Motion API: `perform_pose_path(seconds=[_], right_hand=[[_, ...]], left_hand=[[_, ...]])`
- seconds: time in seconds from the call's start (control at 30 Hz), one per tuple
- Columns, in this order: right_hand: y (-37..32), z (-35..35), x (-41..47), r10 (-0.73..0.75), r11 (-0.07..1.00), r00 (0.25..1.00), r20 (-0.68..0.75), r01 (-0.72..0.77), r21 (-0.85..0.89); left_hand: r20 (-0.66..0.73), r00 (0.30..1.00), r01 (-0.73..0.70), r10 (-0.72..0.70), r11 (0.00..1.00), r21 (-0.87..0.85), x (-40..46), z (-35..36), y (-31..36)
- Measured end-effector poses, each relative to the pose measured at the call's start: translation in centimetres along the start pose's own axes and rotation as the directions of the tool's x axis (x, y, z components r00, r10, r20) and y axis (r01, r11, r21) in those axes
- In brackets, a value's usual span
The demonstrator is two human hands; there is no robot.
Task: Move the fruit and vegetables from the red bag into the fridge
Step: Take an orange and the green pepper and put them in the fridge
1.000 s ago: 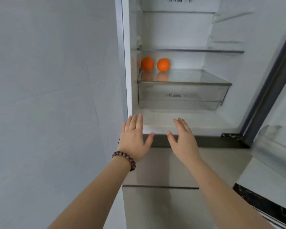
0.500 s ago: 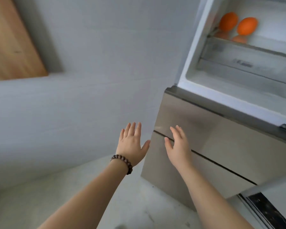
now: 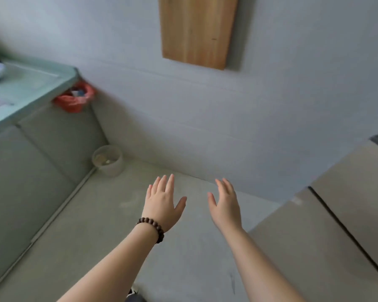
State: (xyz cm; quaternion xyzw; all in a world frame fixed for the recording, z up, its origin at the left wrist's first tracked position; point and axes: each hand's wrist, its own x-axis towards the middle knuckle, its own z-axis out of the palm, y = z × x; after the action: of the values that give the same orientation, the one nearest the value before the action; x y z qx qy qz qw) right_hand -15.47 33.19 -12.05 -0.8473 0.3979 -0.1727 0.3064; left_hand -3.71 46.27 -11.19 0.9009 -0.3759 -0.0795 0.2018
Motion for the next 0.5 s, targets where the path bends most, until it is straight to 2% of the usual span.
perform_pose_path(seconds=[0.1, 0.2, 0.3, 0.5], right_hand=[[-4.8, 4.4, -0.2, -0.129, 0.992, 0.982, 0.141, 0.129, 0.006], [-10.4, 8.9, -1.5, -0.239, 0.971, 0.933, 0.27, 0.236, 0.046], [-16.2, 13.3, -3.8, -0.344, 0.939, 0.861, 0.375, 0.328, 0.107], [-26.7, 21.9, -10.9, -0.491, 0.867, 0.687, 0.536, 0.447, 0.221]], left_hand=[[-0.091, 0.98, 0.178, -0.178, 0.984, -0.012, -2.6, -2.5, -5.4], [-0.179, 0.924, 0.338, -0.337, 0.941, -0.024, -6.1, -5.4, -11.1], [-0.252, 0.834, 0.492, -0.491, 0.868, -0.065, -10.4, -8.3, -16.9], [-0.349, 0.629, 0.682, -0.695, 0.708, -0.183, -20.1, -13.2, -26.7]])
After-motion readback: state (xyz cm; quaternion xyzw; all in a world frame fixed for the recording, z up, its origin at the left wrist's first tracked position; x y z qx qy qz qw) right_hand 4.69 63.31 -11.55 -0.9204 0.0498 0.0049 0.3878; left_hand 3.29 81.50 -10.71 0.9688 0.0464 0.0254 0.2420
